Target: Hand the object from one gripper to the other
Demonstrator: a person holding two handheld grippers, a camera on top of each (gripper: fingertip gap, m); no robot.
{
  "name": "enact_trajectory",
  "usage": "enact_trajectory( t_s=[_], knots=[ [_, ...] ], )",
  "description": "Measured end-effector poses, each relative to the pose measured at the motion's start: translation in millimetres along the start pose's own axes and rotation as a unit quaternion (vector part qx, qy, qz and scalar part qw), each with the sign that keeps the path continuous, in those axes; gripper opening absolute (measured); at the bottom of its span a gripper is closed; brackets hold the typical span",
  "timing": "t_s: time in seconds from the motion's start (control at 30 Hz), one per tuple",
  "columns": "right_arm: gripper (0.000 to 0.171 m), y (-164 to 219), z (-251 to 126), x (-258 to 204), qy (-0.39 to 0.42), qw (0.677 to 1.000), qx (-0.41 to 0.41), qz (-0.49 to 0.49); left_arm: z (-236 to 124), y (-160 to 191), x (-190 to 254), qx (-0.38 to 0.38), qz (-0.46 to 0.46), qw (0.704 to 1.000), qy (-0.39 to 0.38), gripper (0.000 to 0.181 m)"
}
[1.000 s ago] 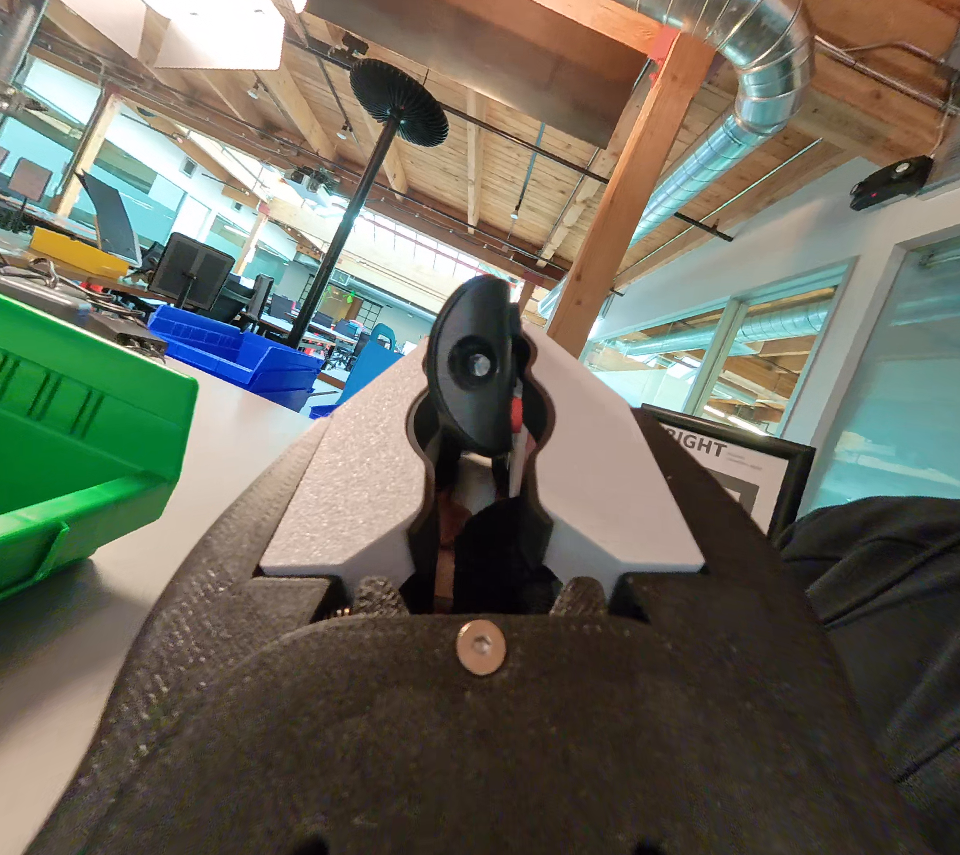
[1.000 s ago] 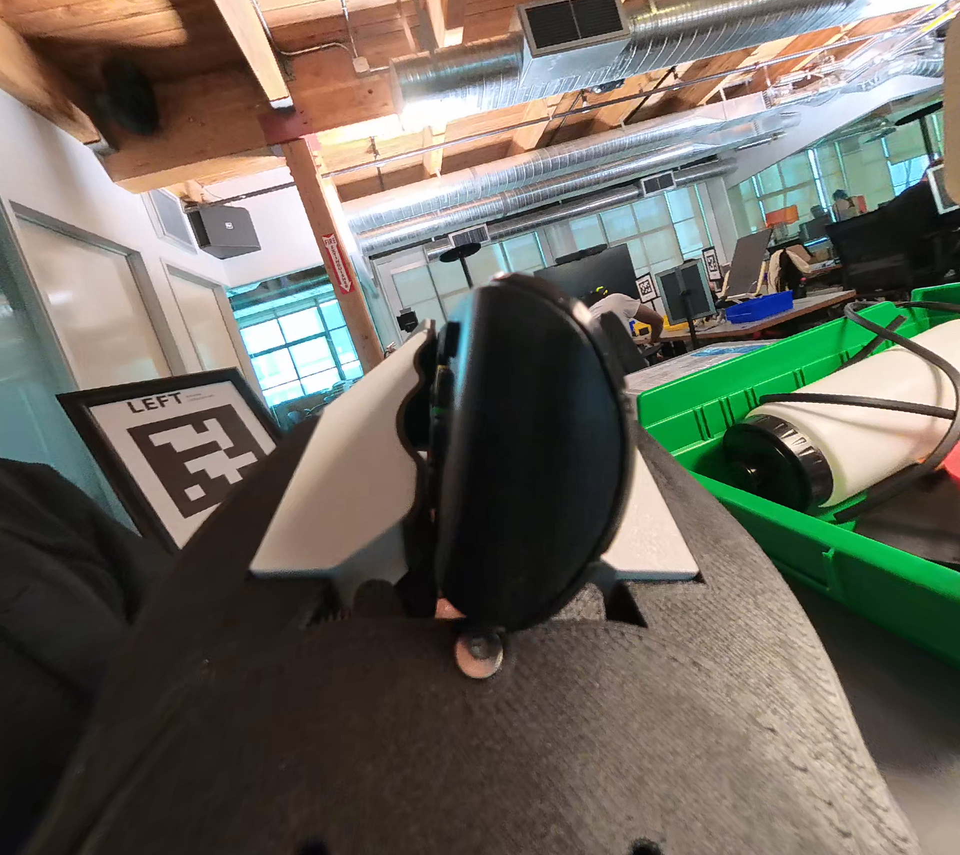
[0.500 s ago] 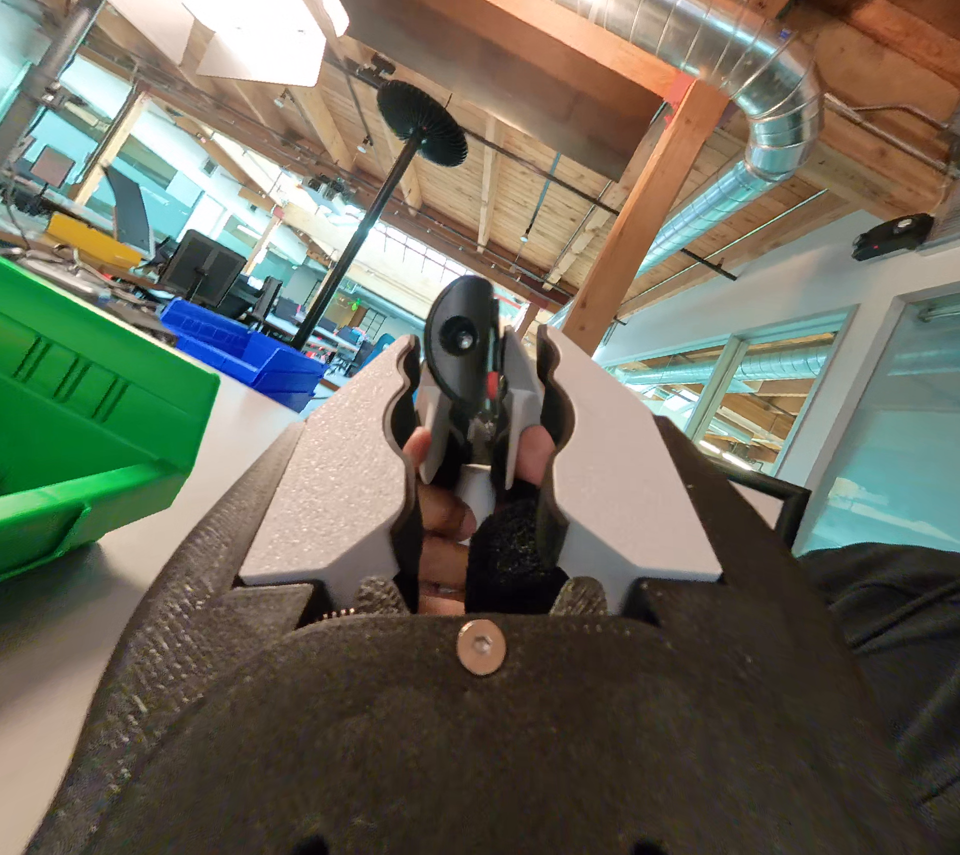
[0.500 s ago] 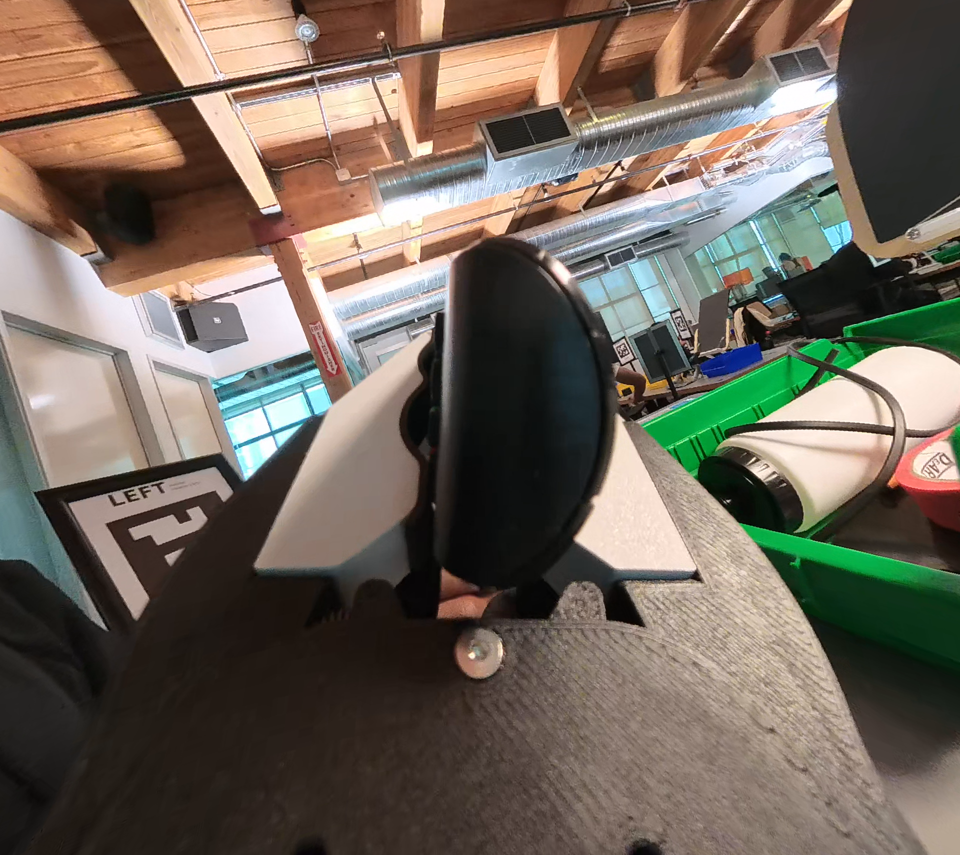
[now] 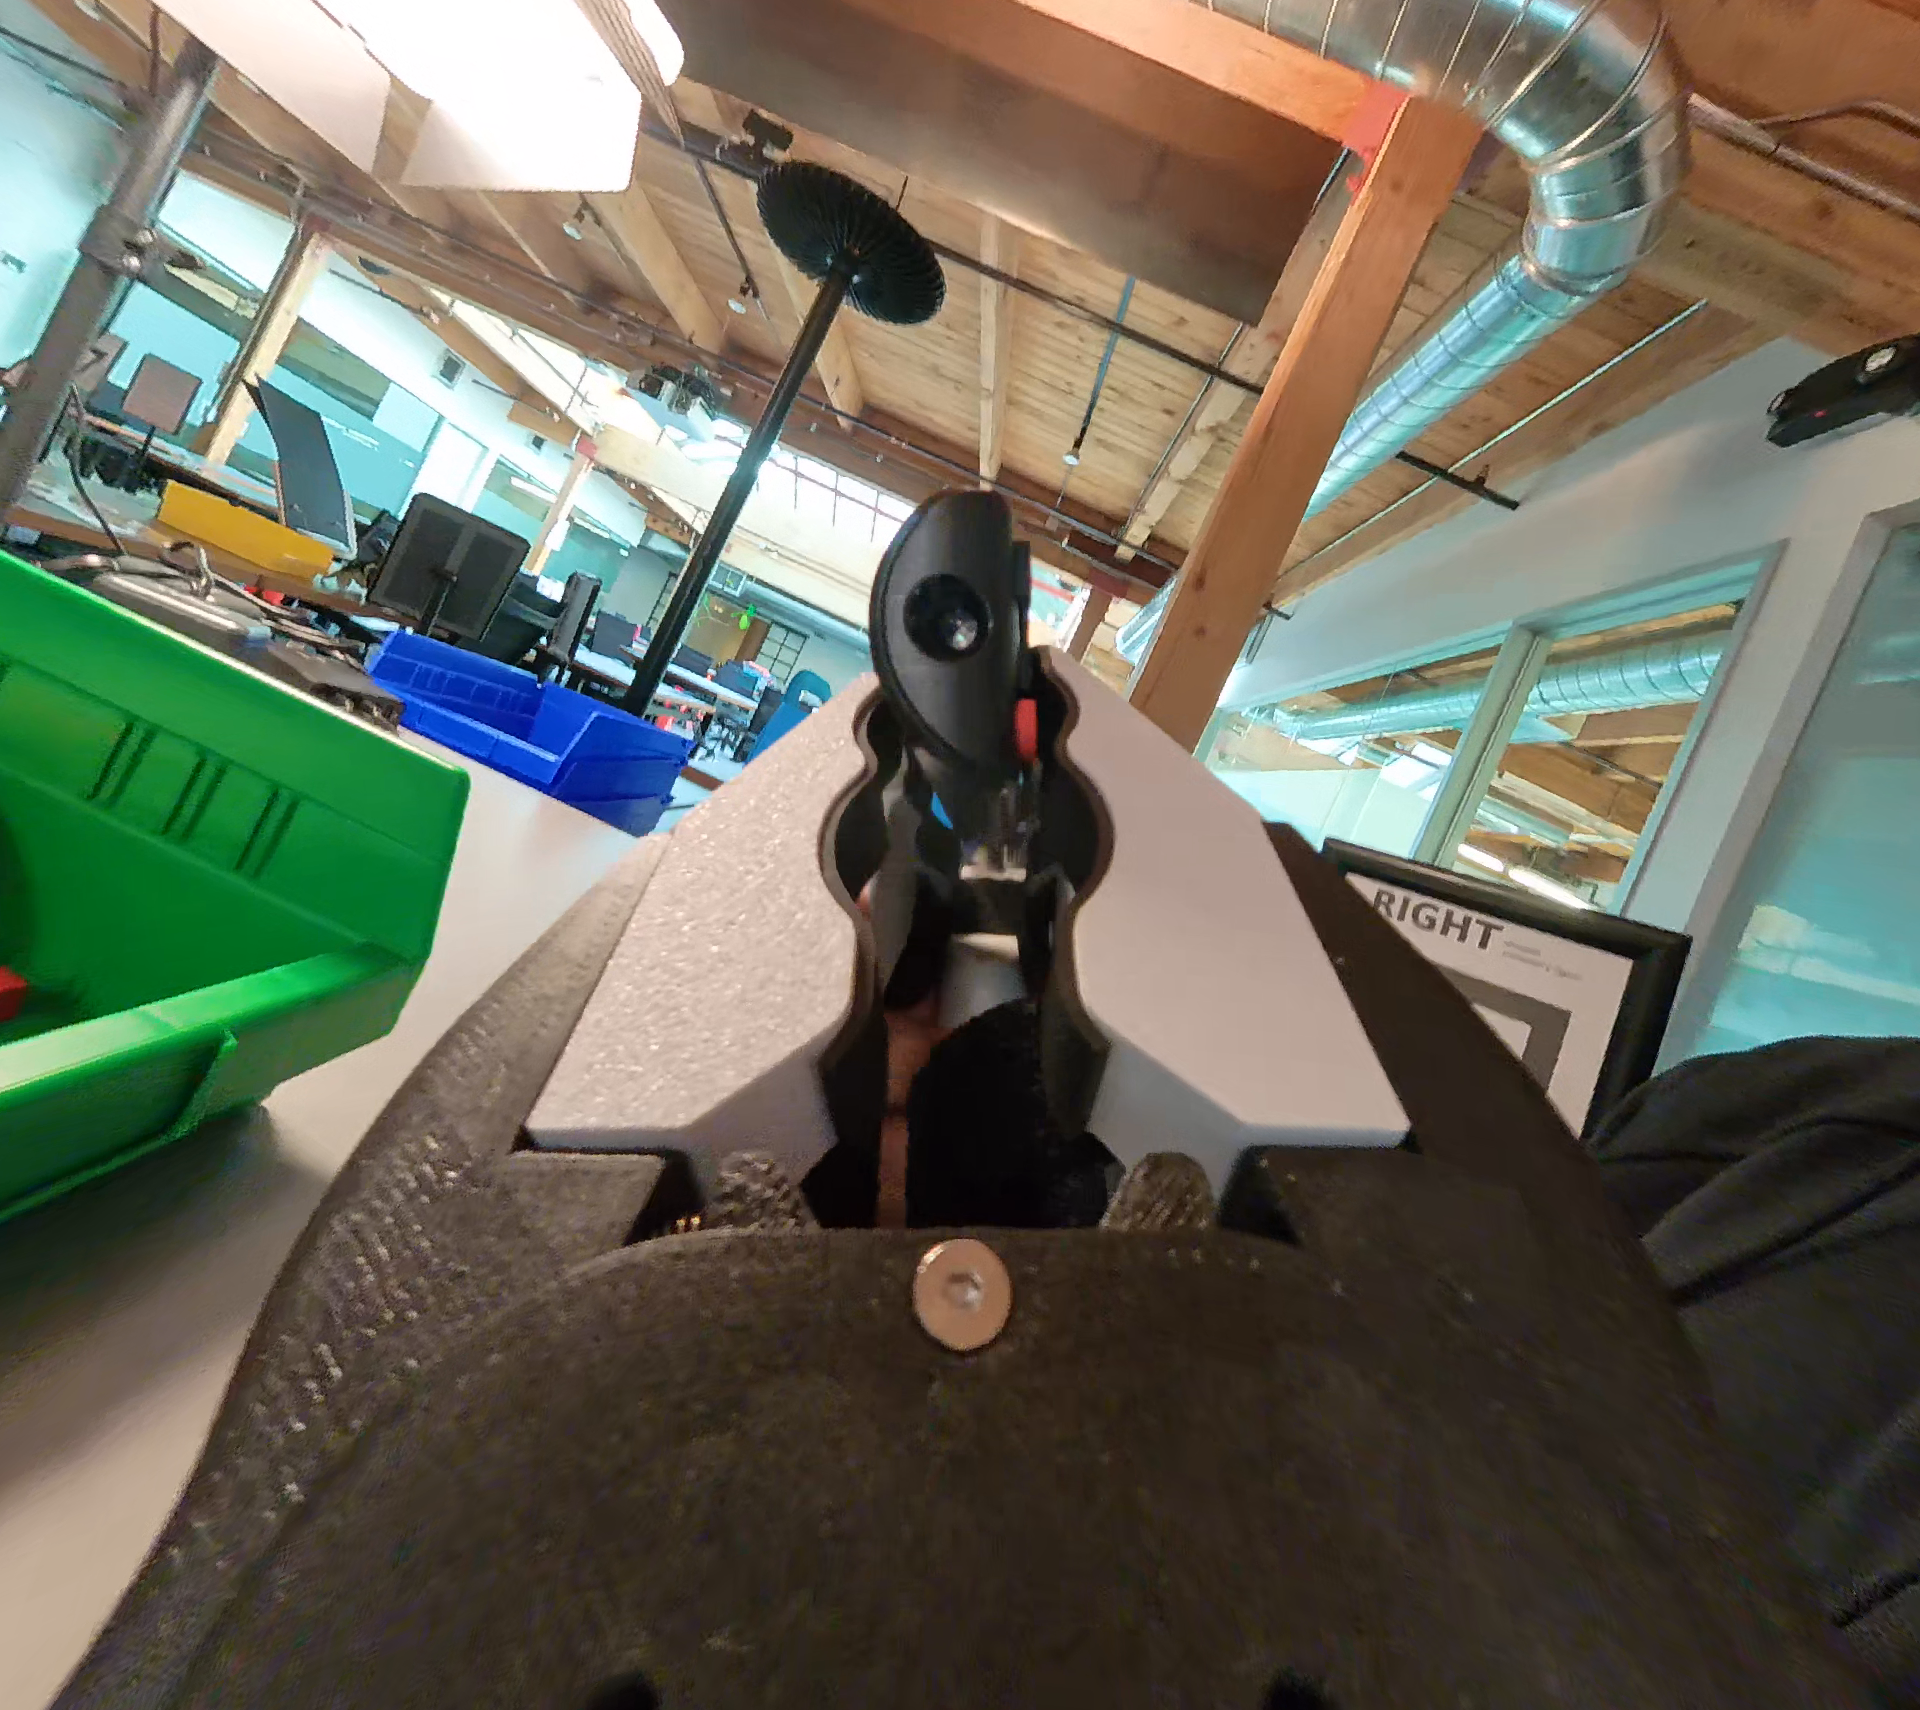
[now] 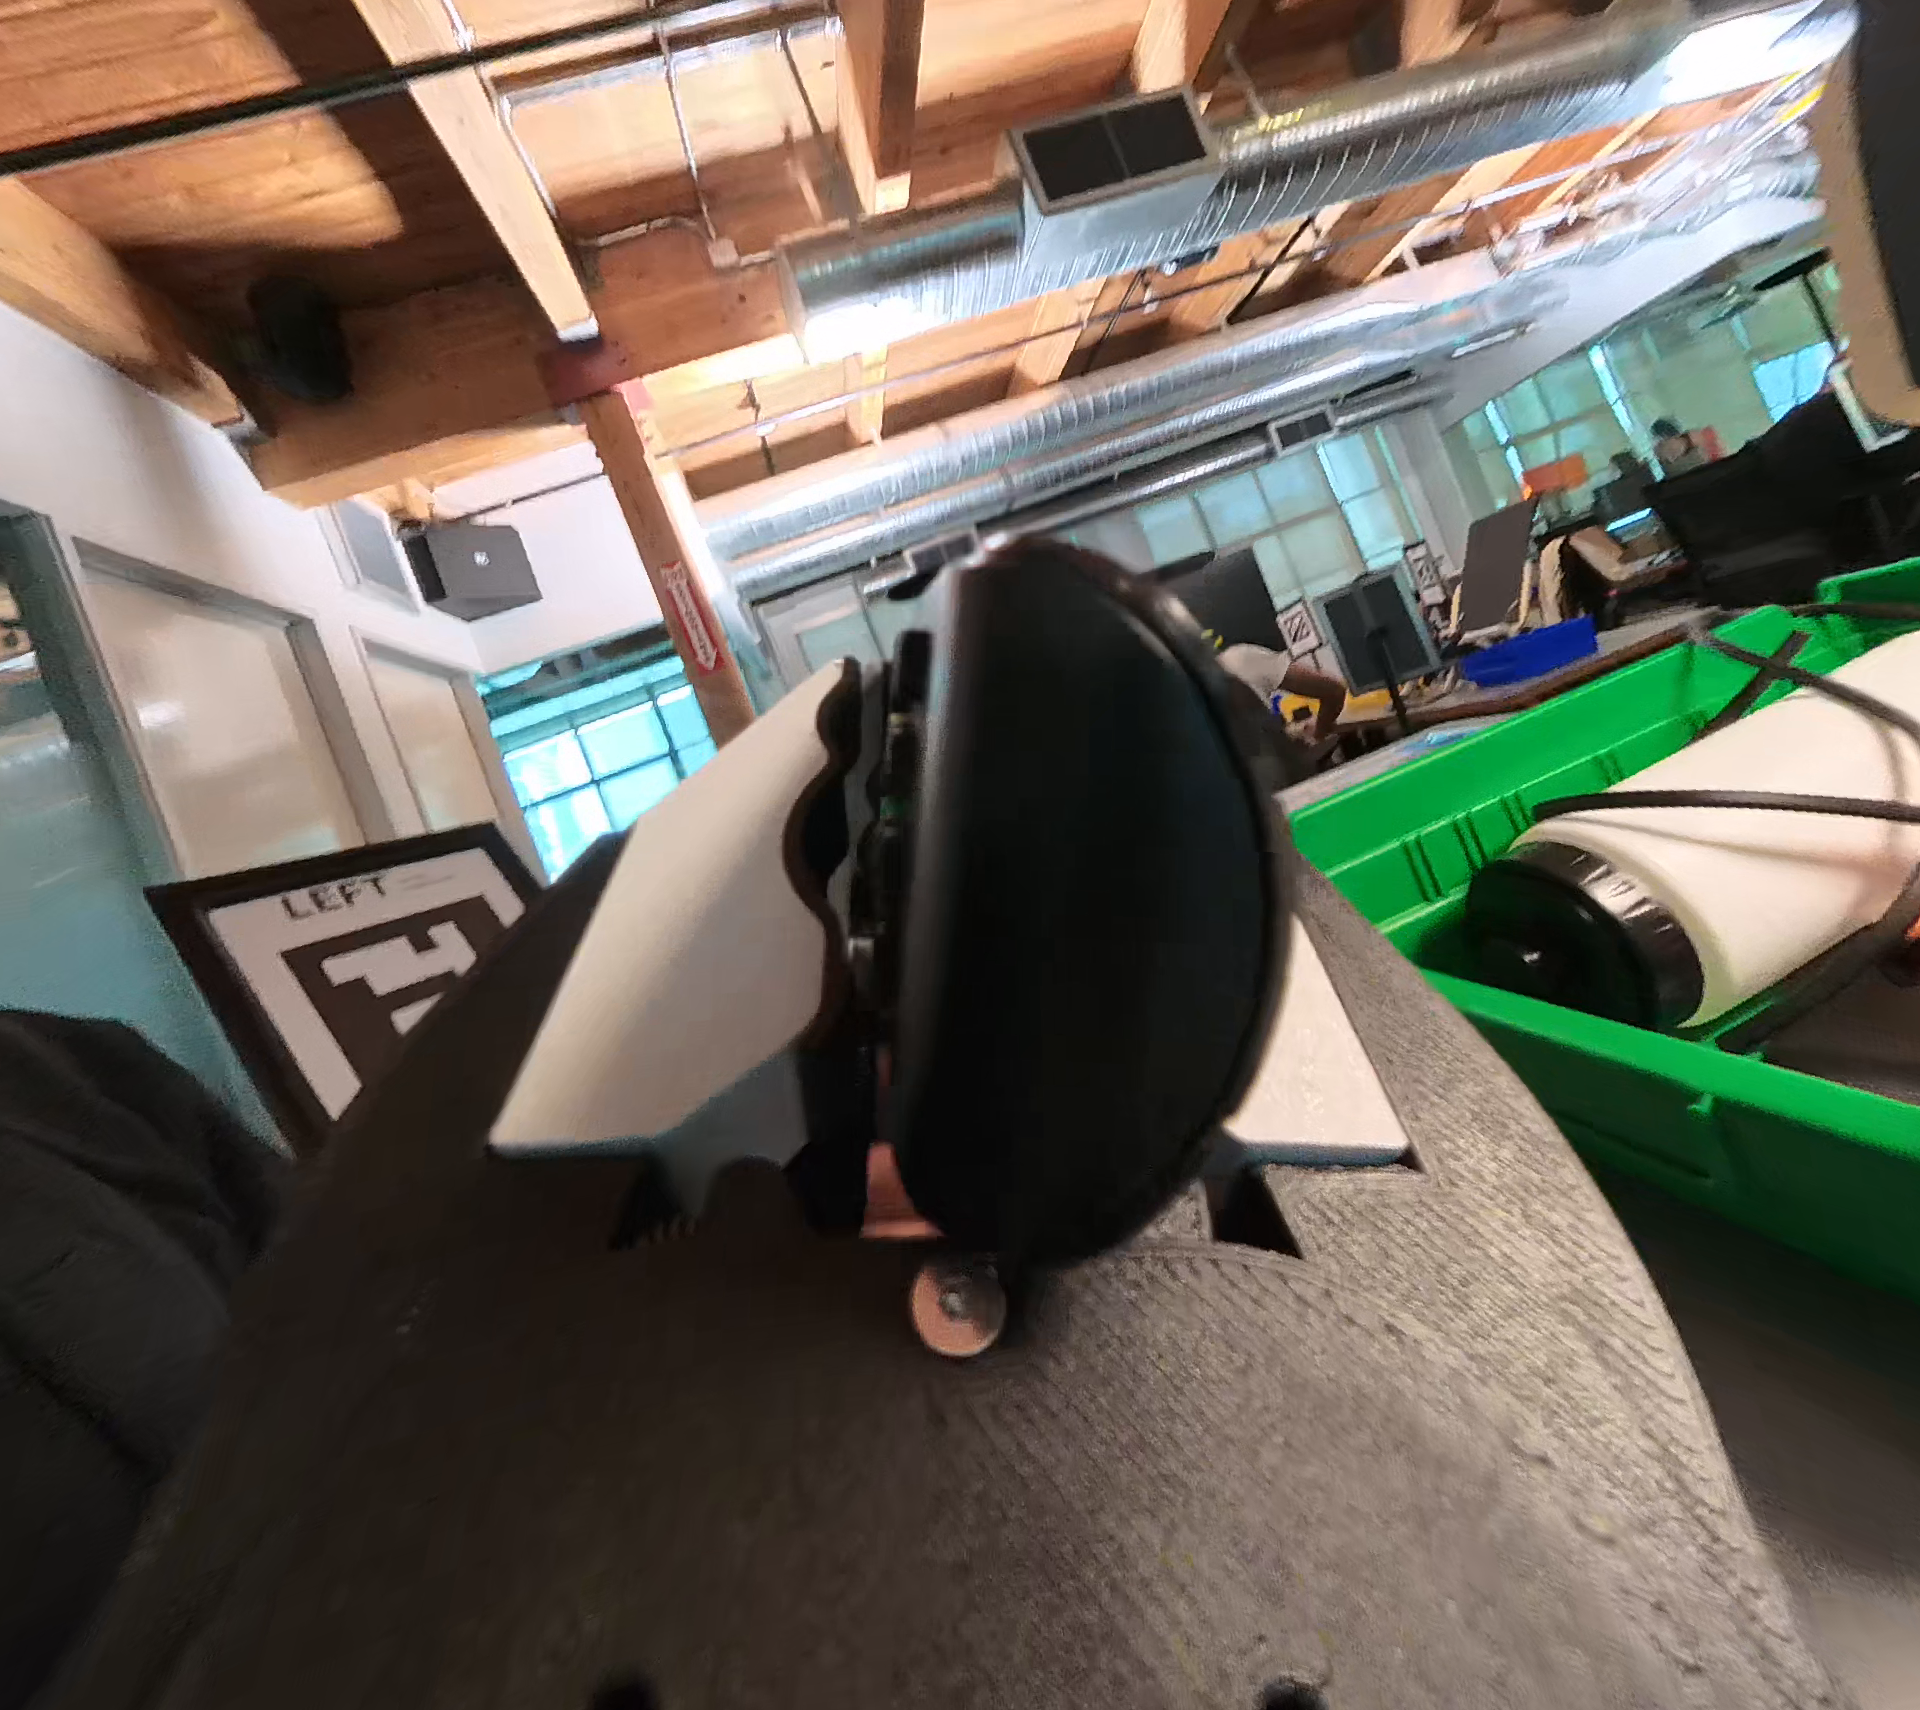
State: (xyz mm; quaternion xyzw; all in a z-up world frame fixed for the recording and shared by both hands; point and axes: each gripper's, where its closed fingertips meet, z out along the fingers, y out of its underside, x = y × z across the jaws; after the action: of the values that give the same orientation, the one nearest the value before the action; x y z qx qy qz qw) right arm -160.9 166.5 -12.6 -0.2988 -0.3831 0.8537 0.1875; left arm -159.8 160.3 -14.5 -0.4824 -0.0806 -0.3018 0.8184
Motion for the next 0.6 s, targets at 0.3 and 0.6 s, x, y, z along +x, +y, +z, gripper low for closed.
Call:
enact_trajectory(
  t_s=[0.3,0.6],
  knots=[
    [0.026,-4,-3,4,0.018,1.000,0.007,-0.016,-1,-5,-2,0.018,-0.019,1.000,-0.004,0.034],
    [0.031,8,2,0,0.008,1.000,-0.022,-0.020,-1,-2,0,0.007,0.006,1.000,0.000,0.022]
  ],
)
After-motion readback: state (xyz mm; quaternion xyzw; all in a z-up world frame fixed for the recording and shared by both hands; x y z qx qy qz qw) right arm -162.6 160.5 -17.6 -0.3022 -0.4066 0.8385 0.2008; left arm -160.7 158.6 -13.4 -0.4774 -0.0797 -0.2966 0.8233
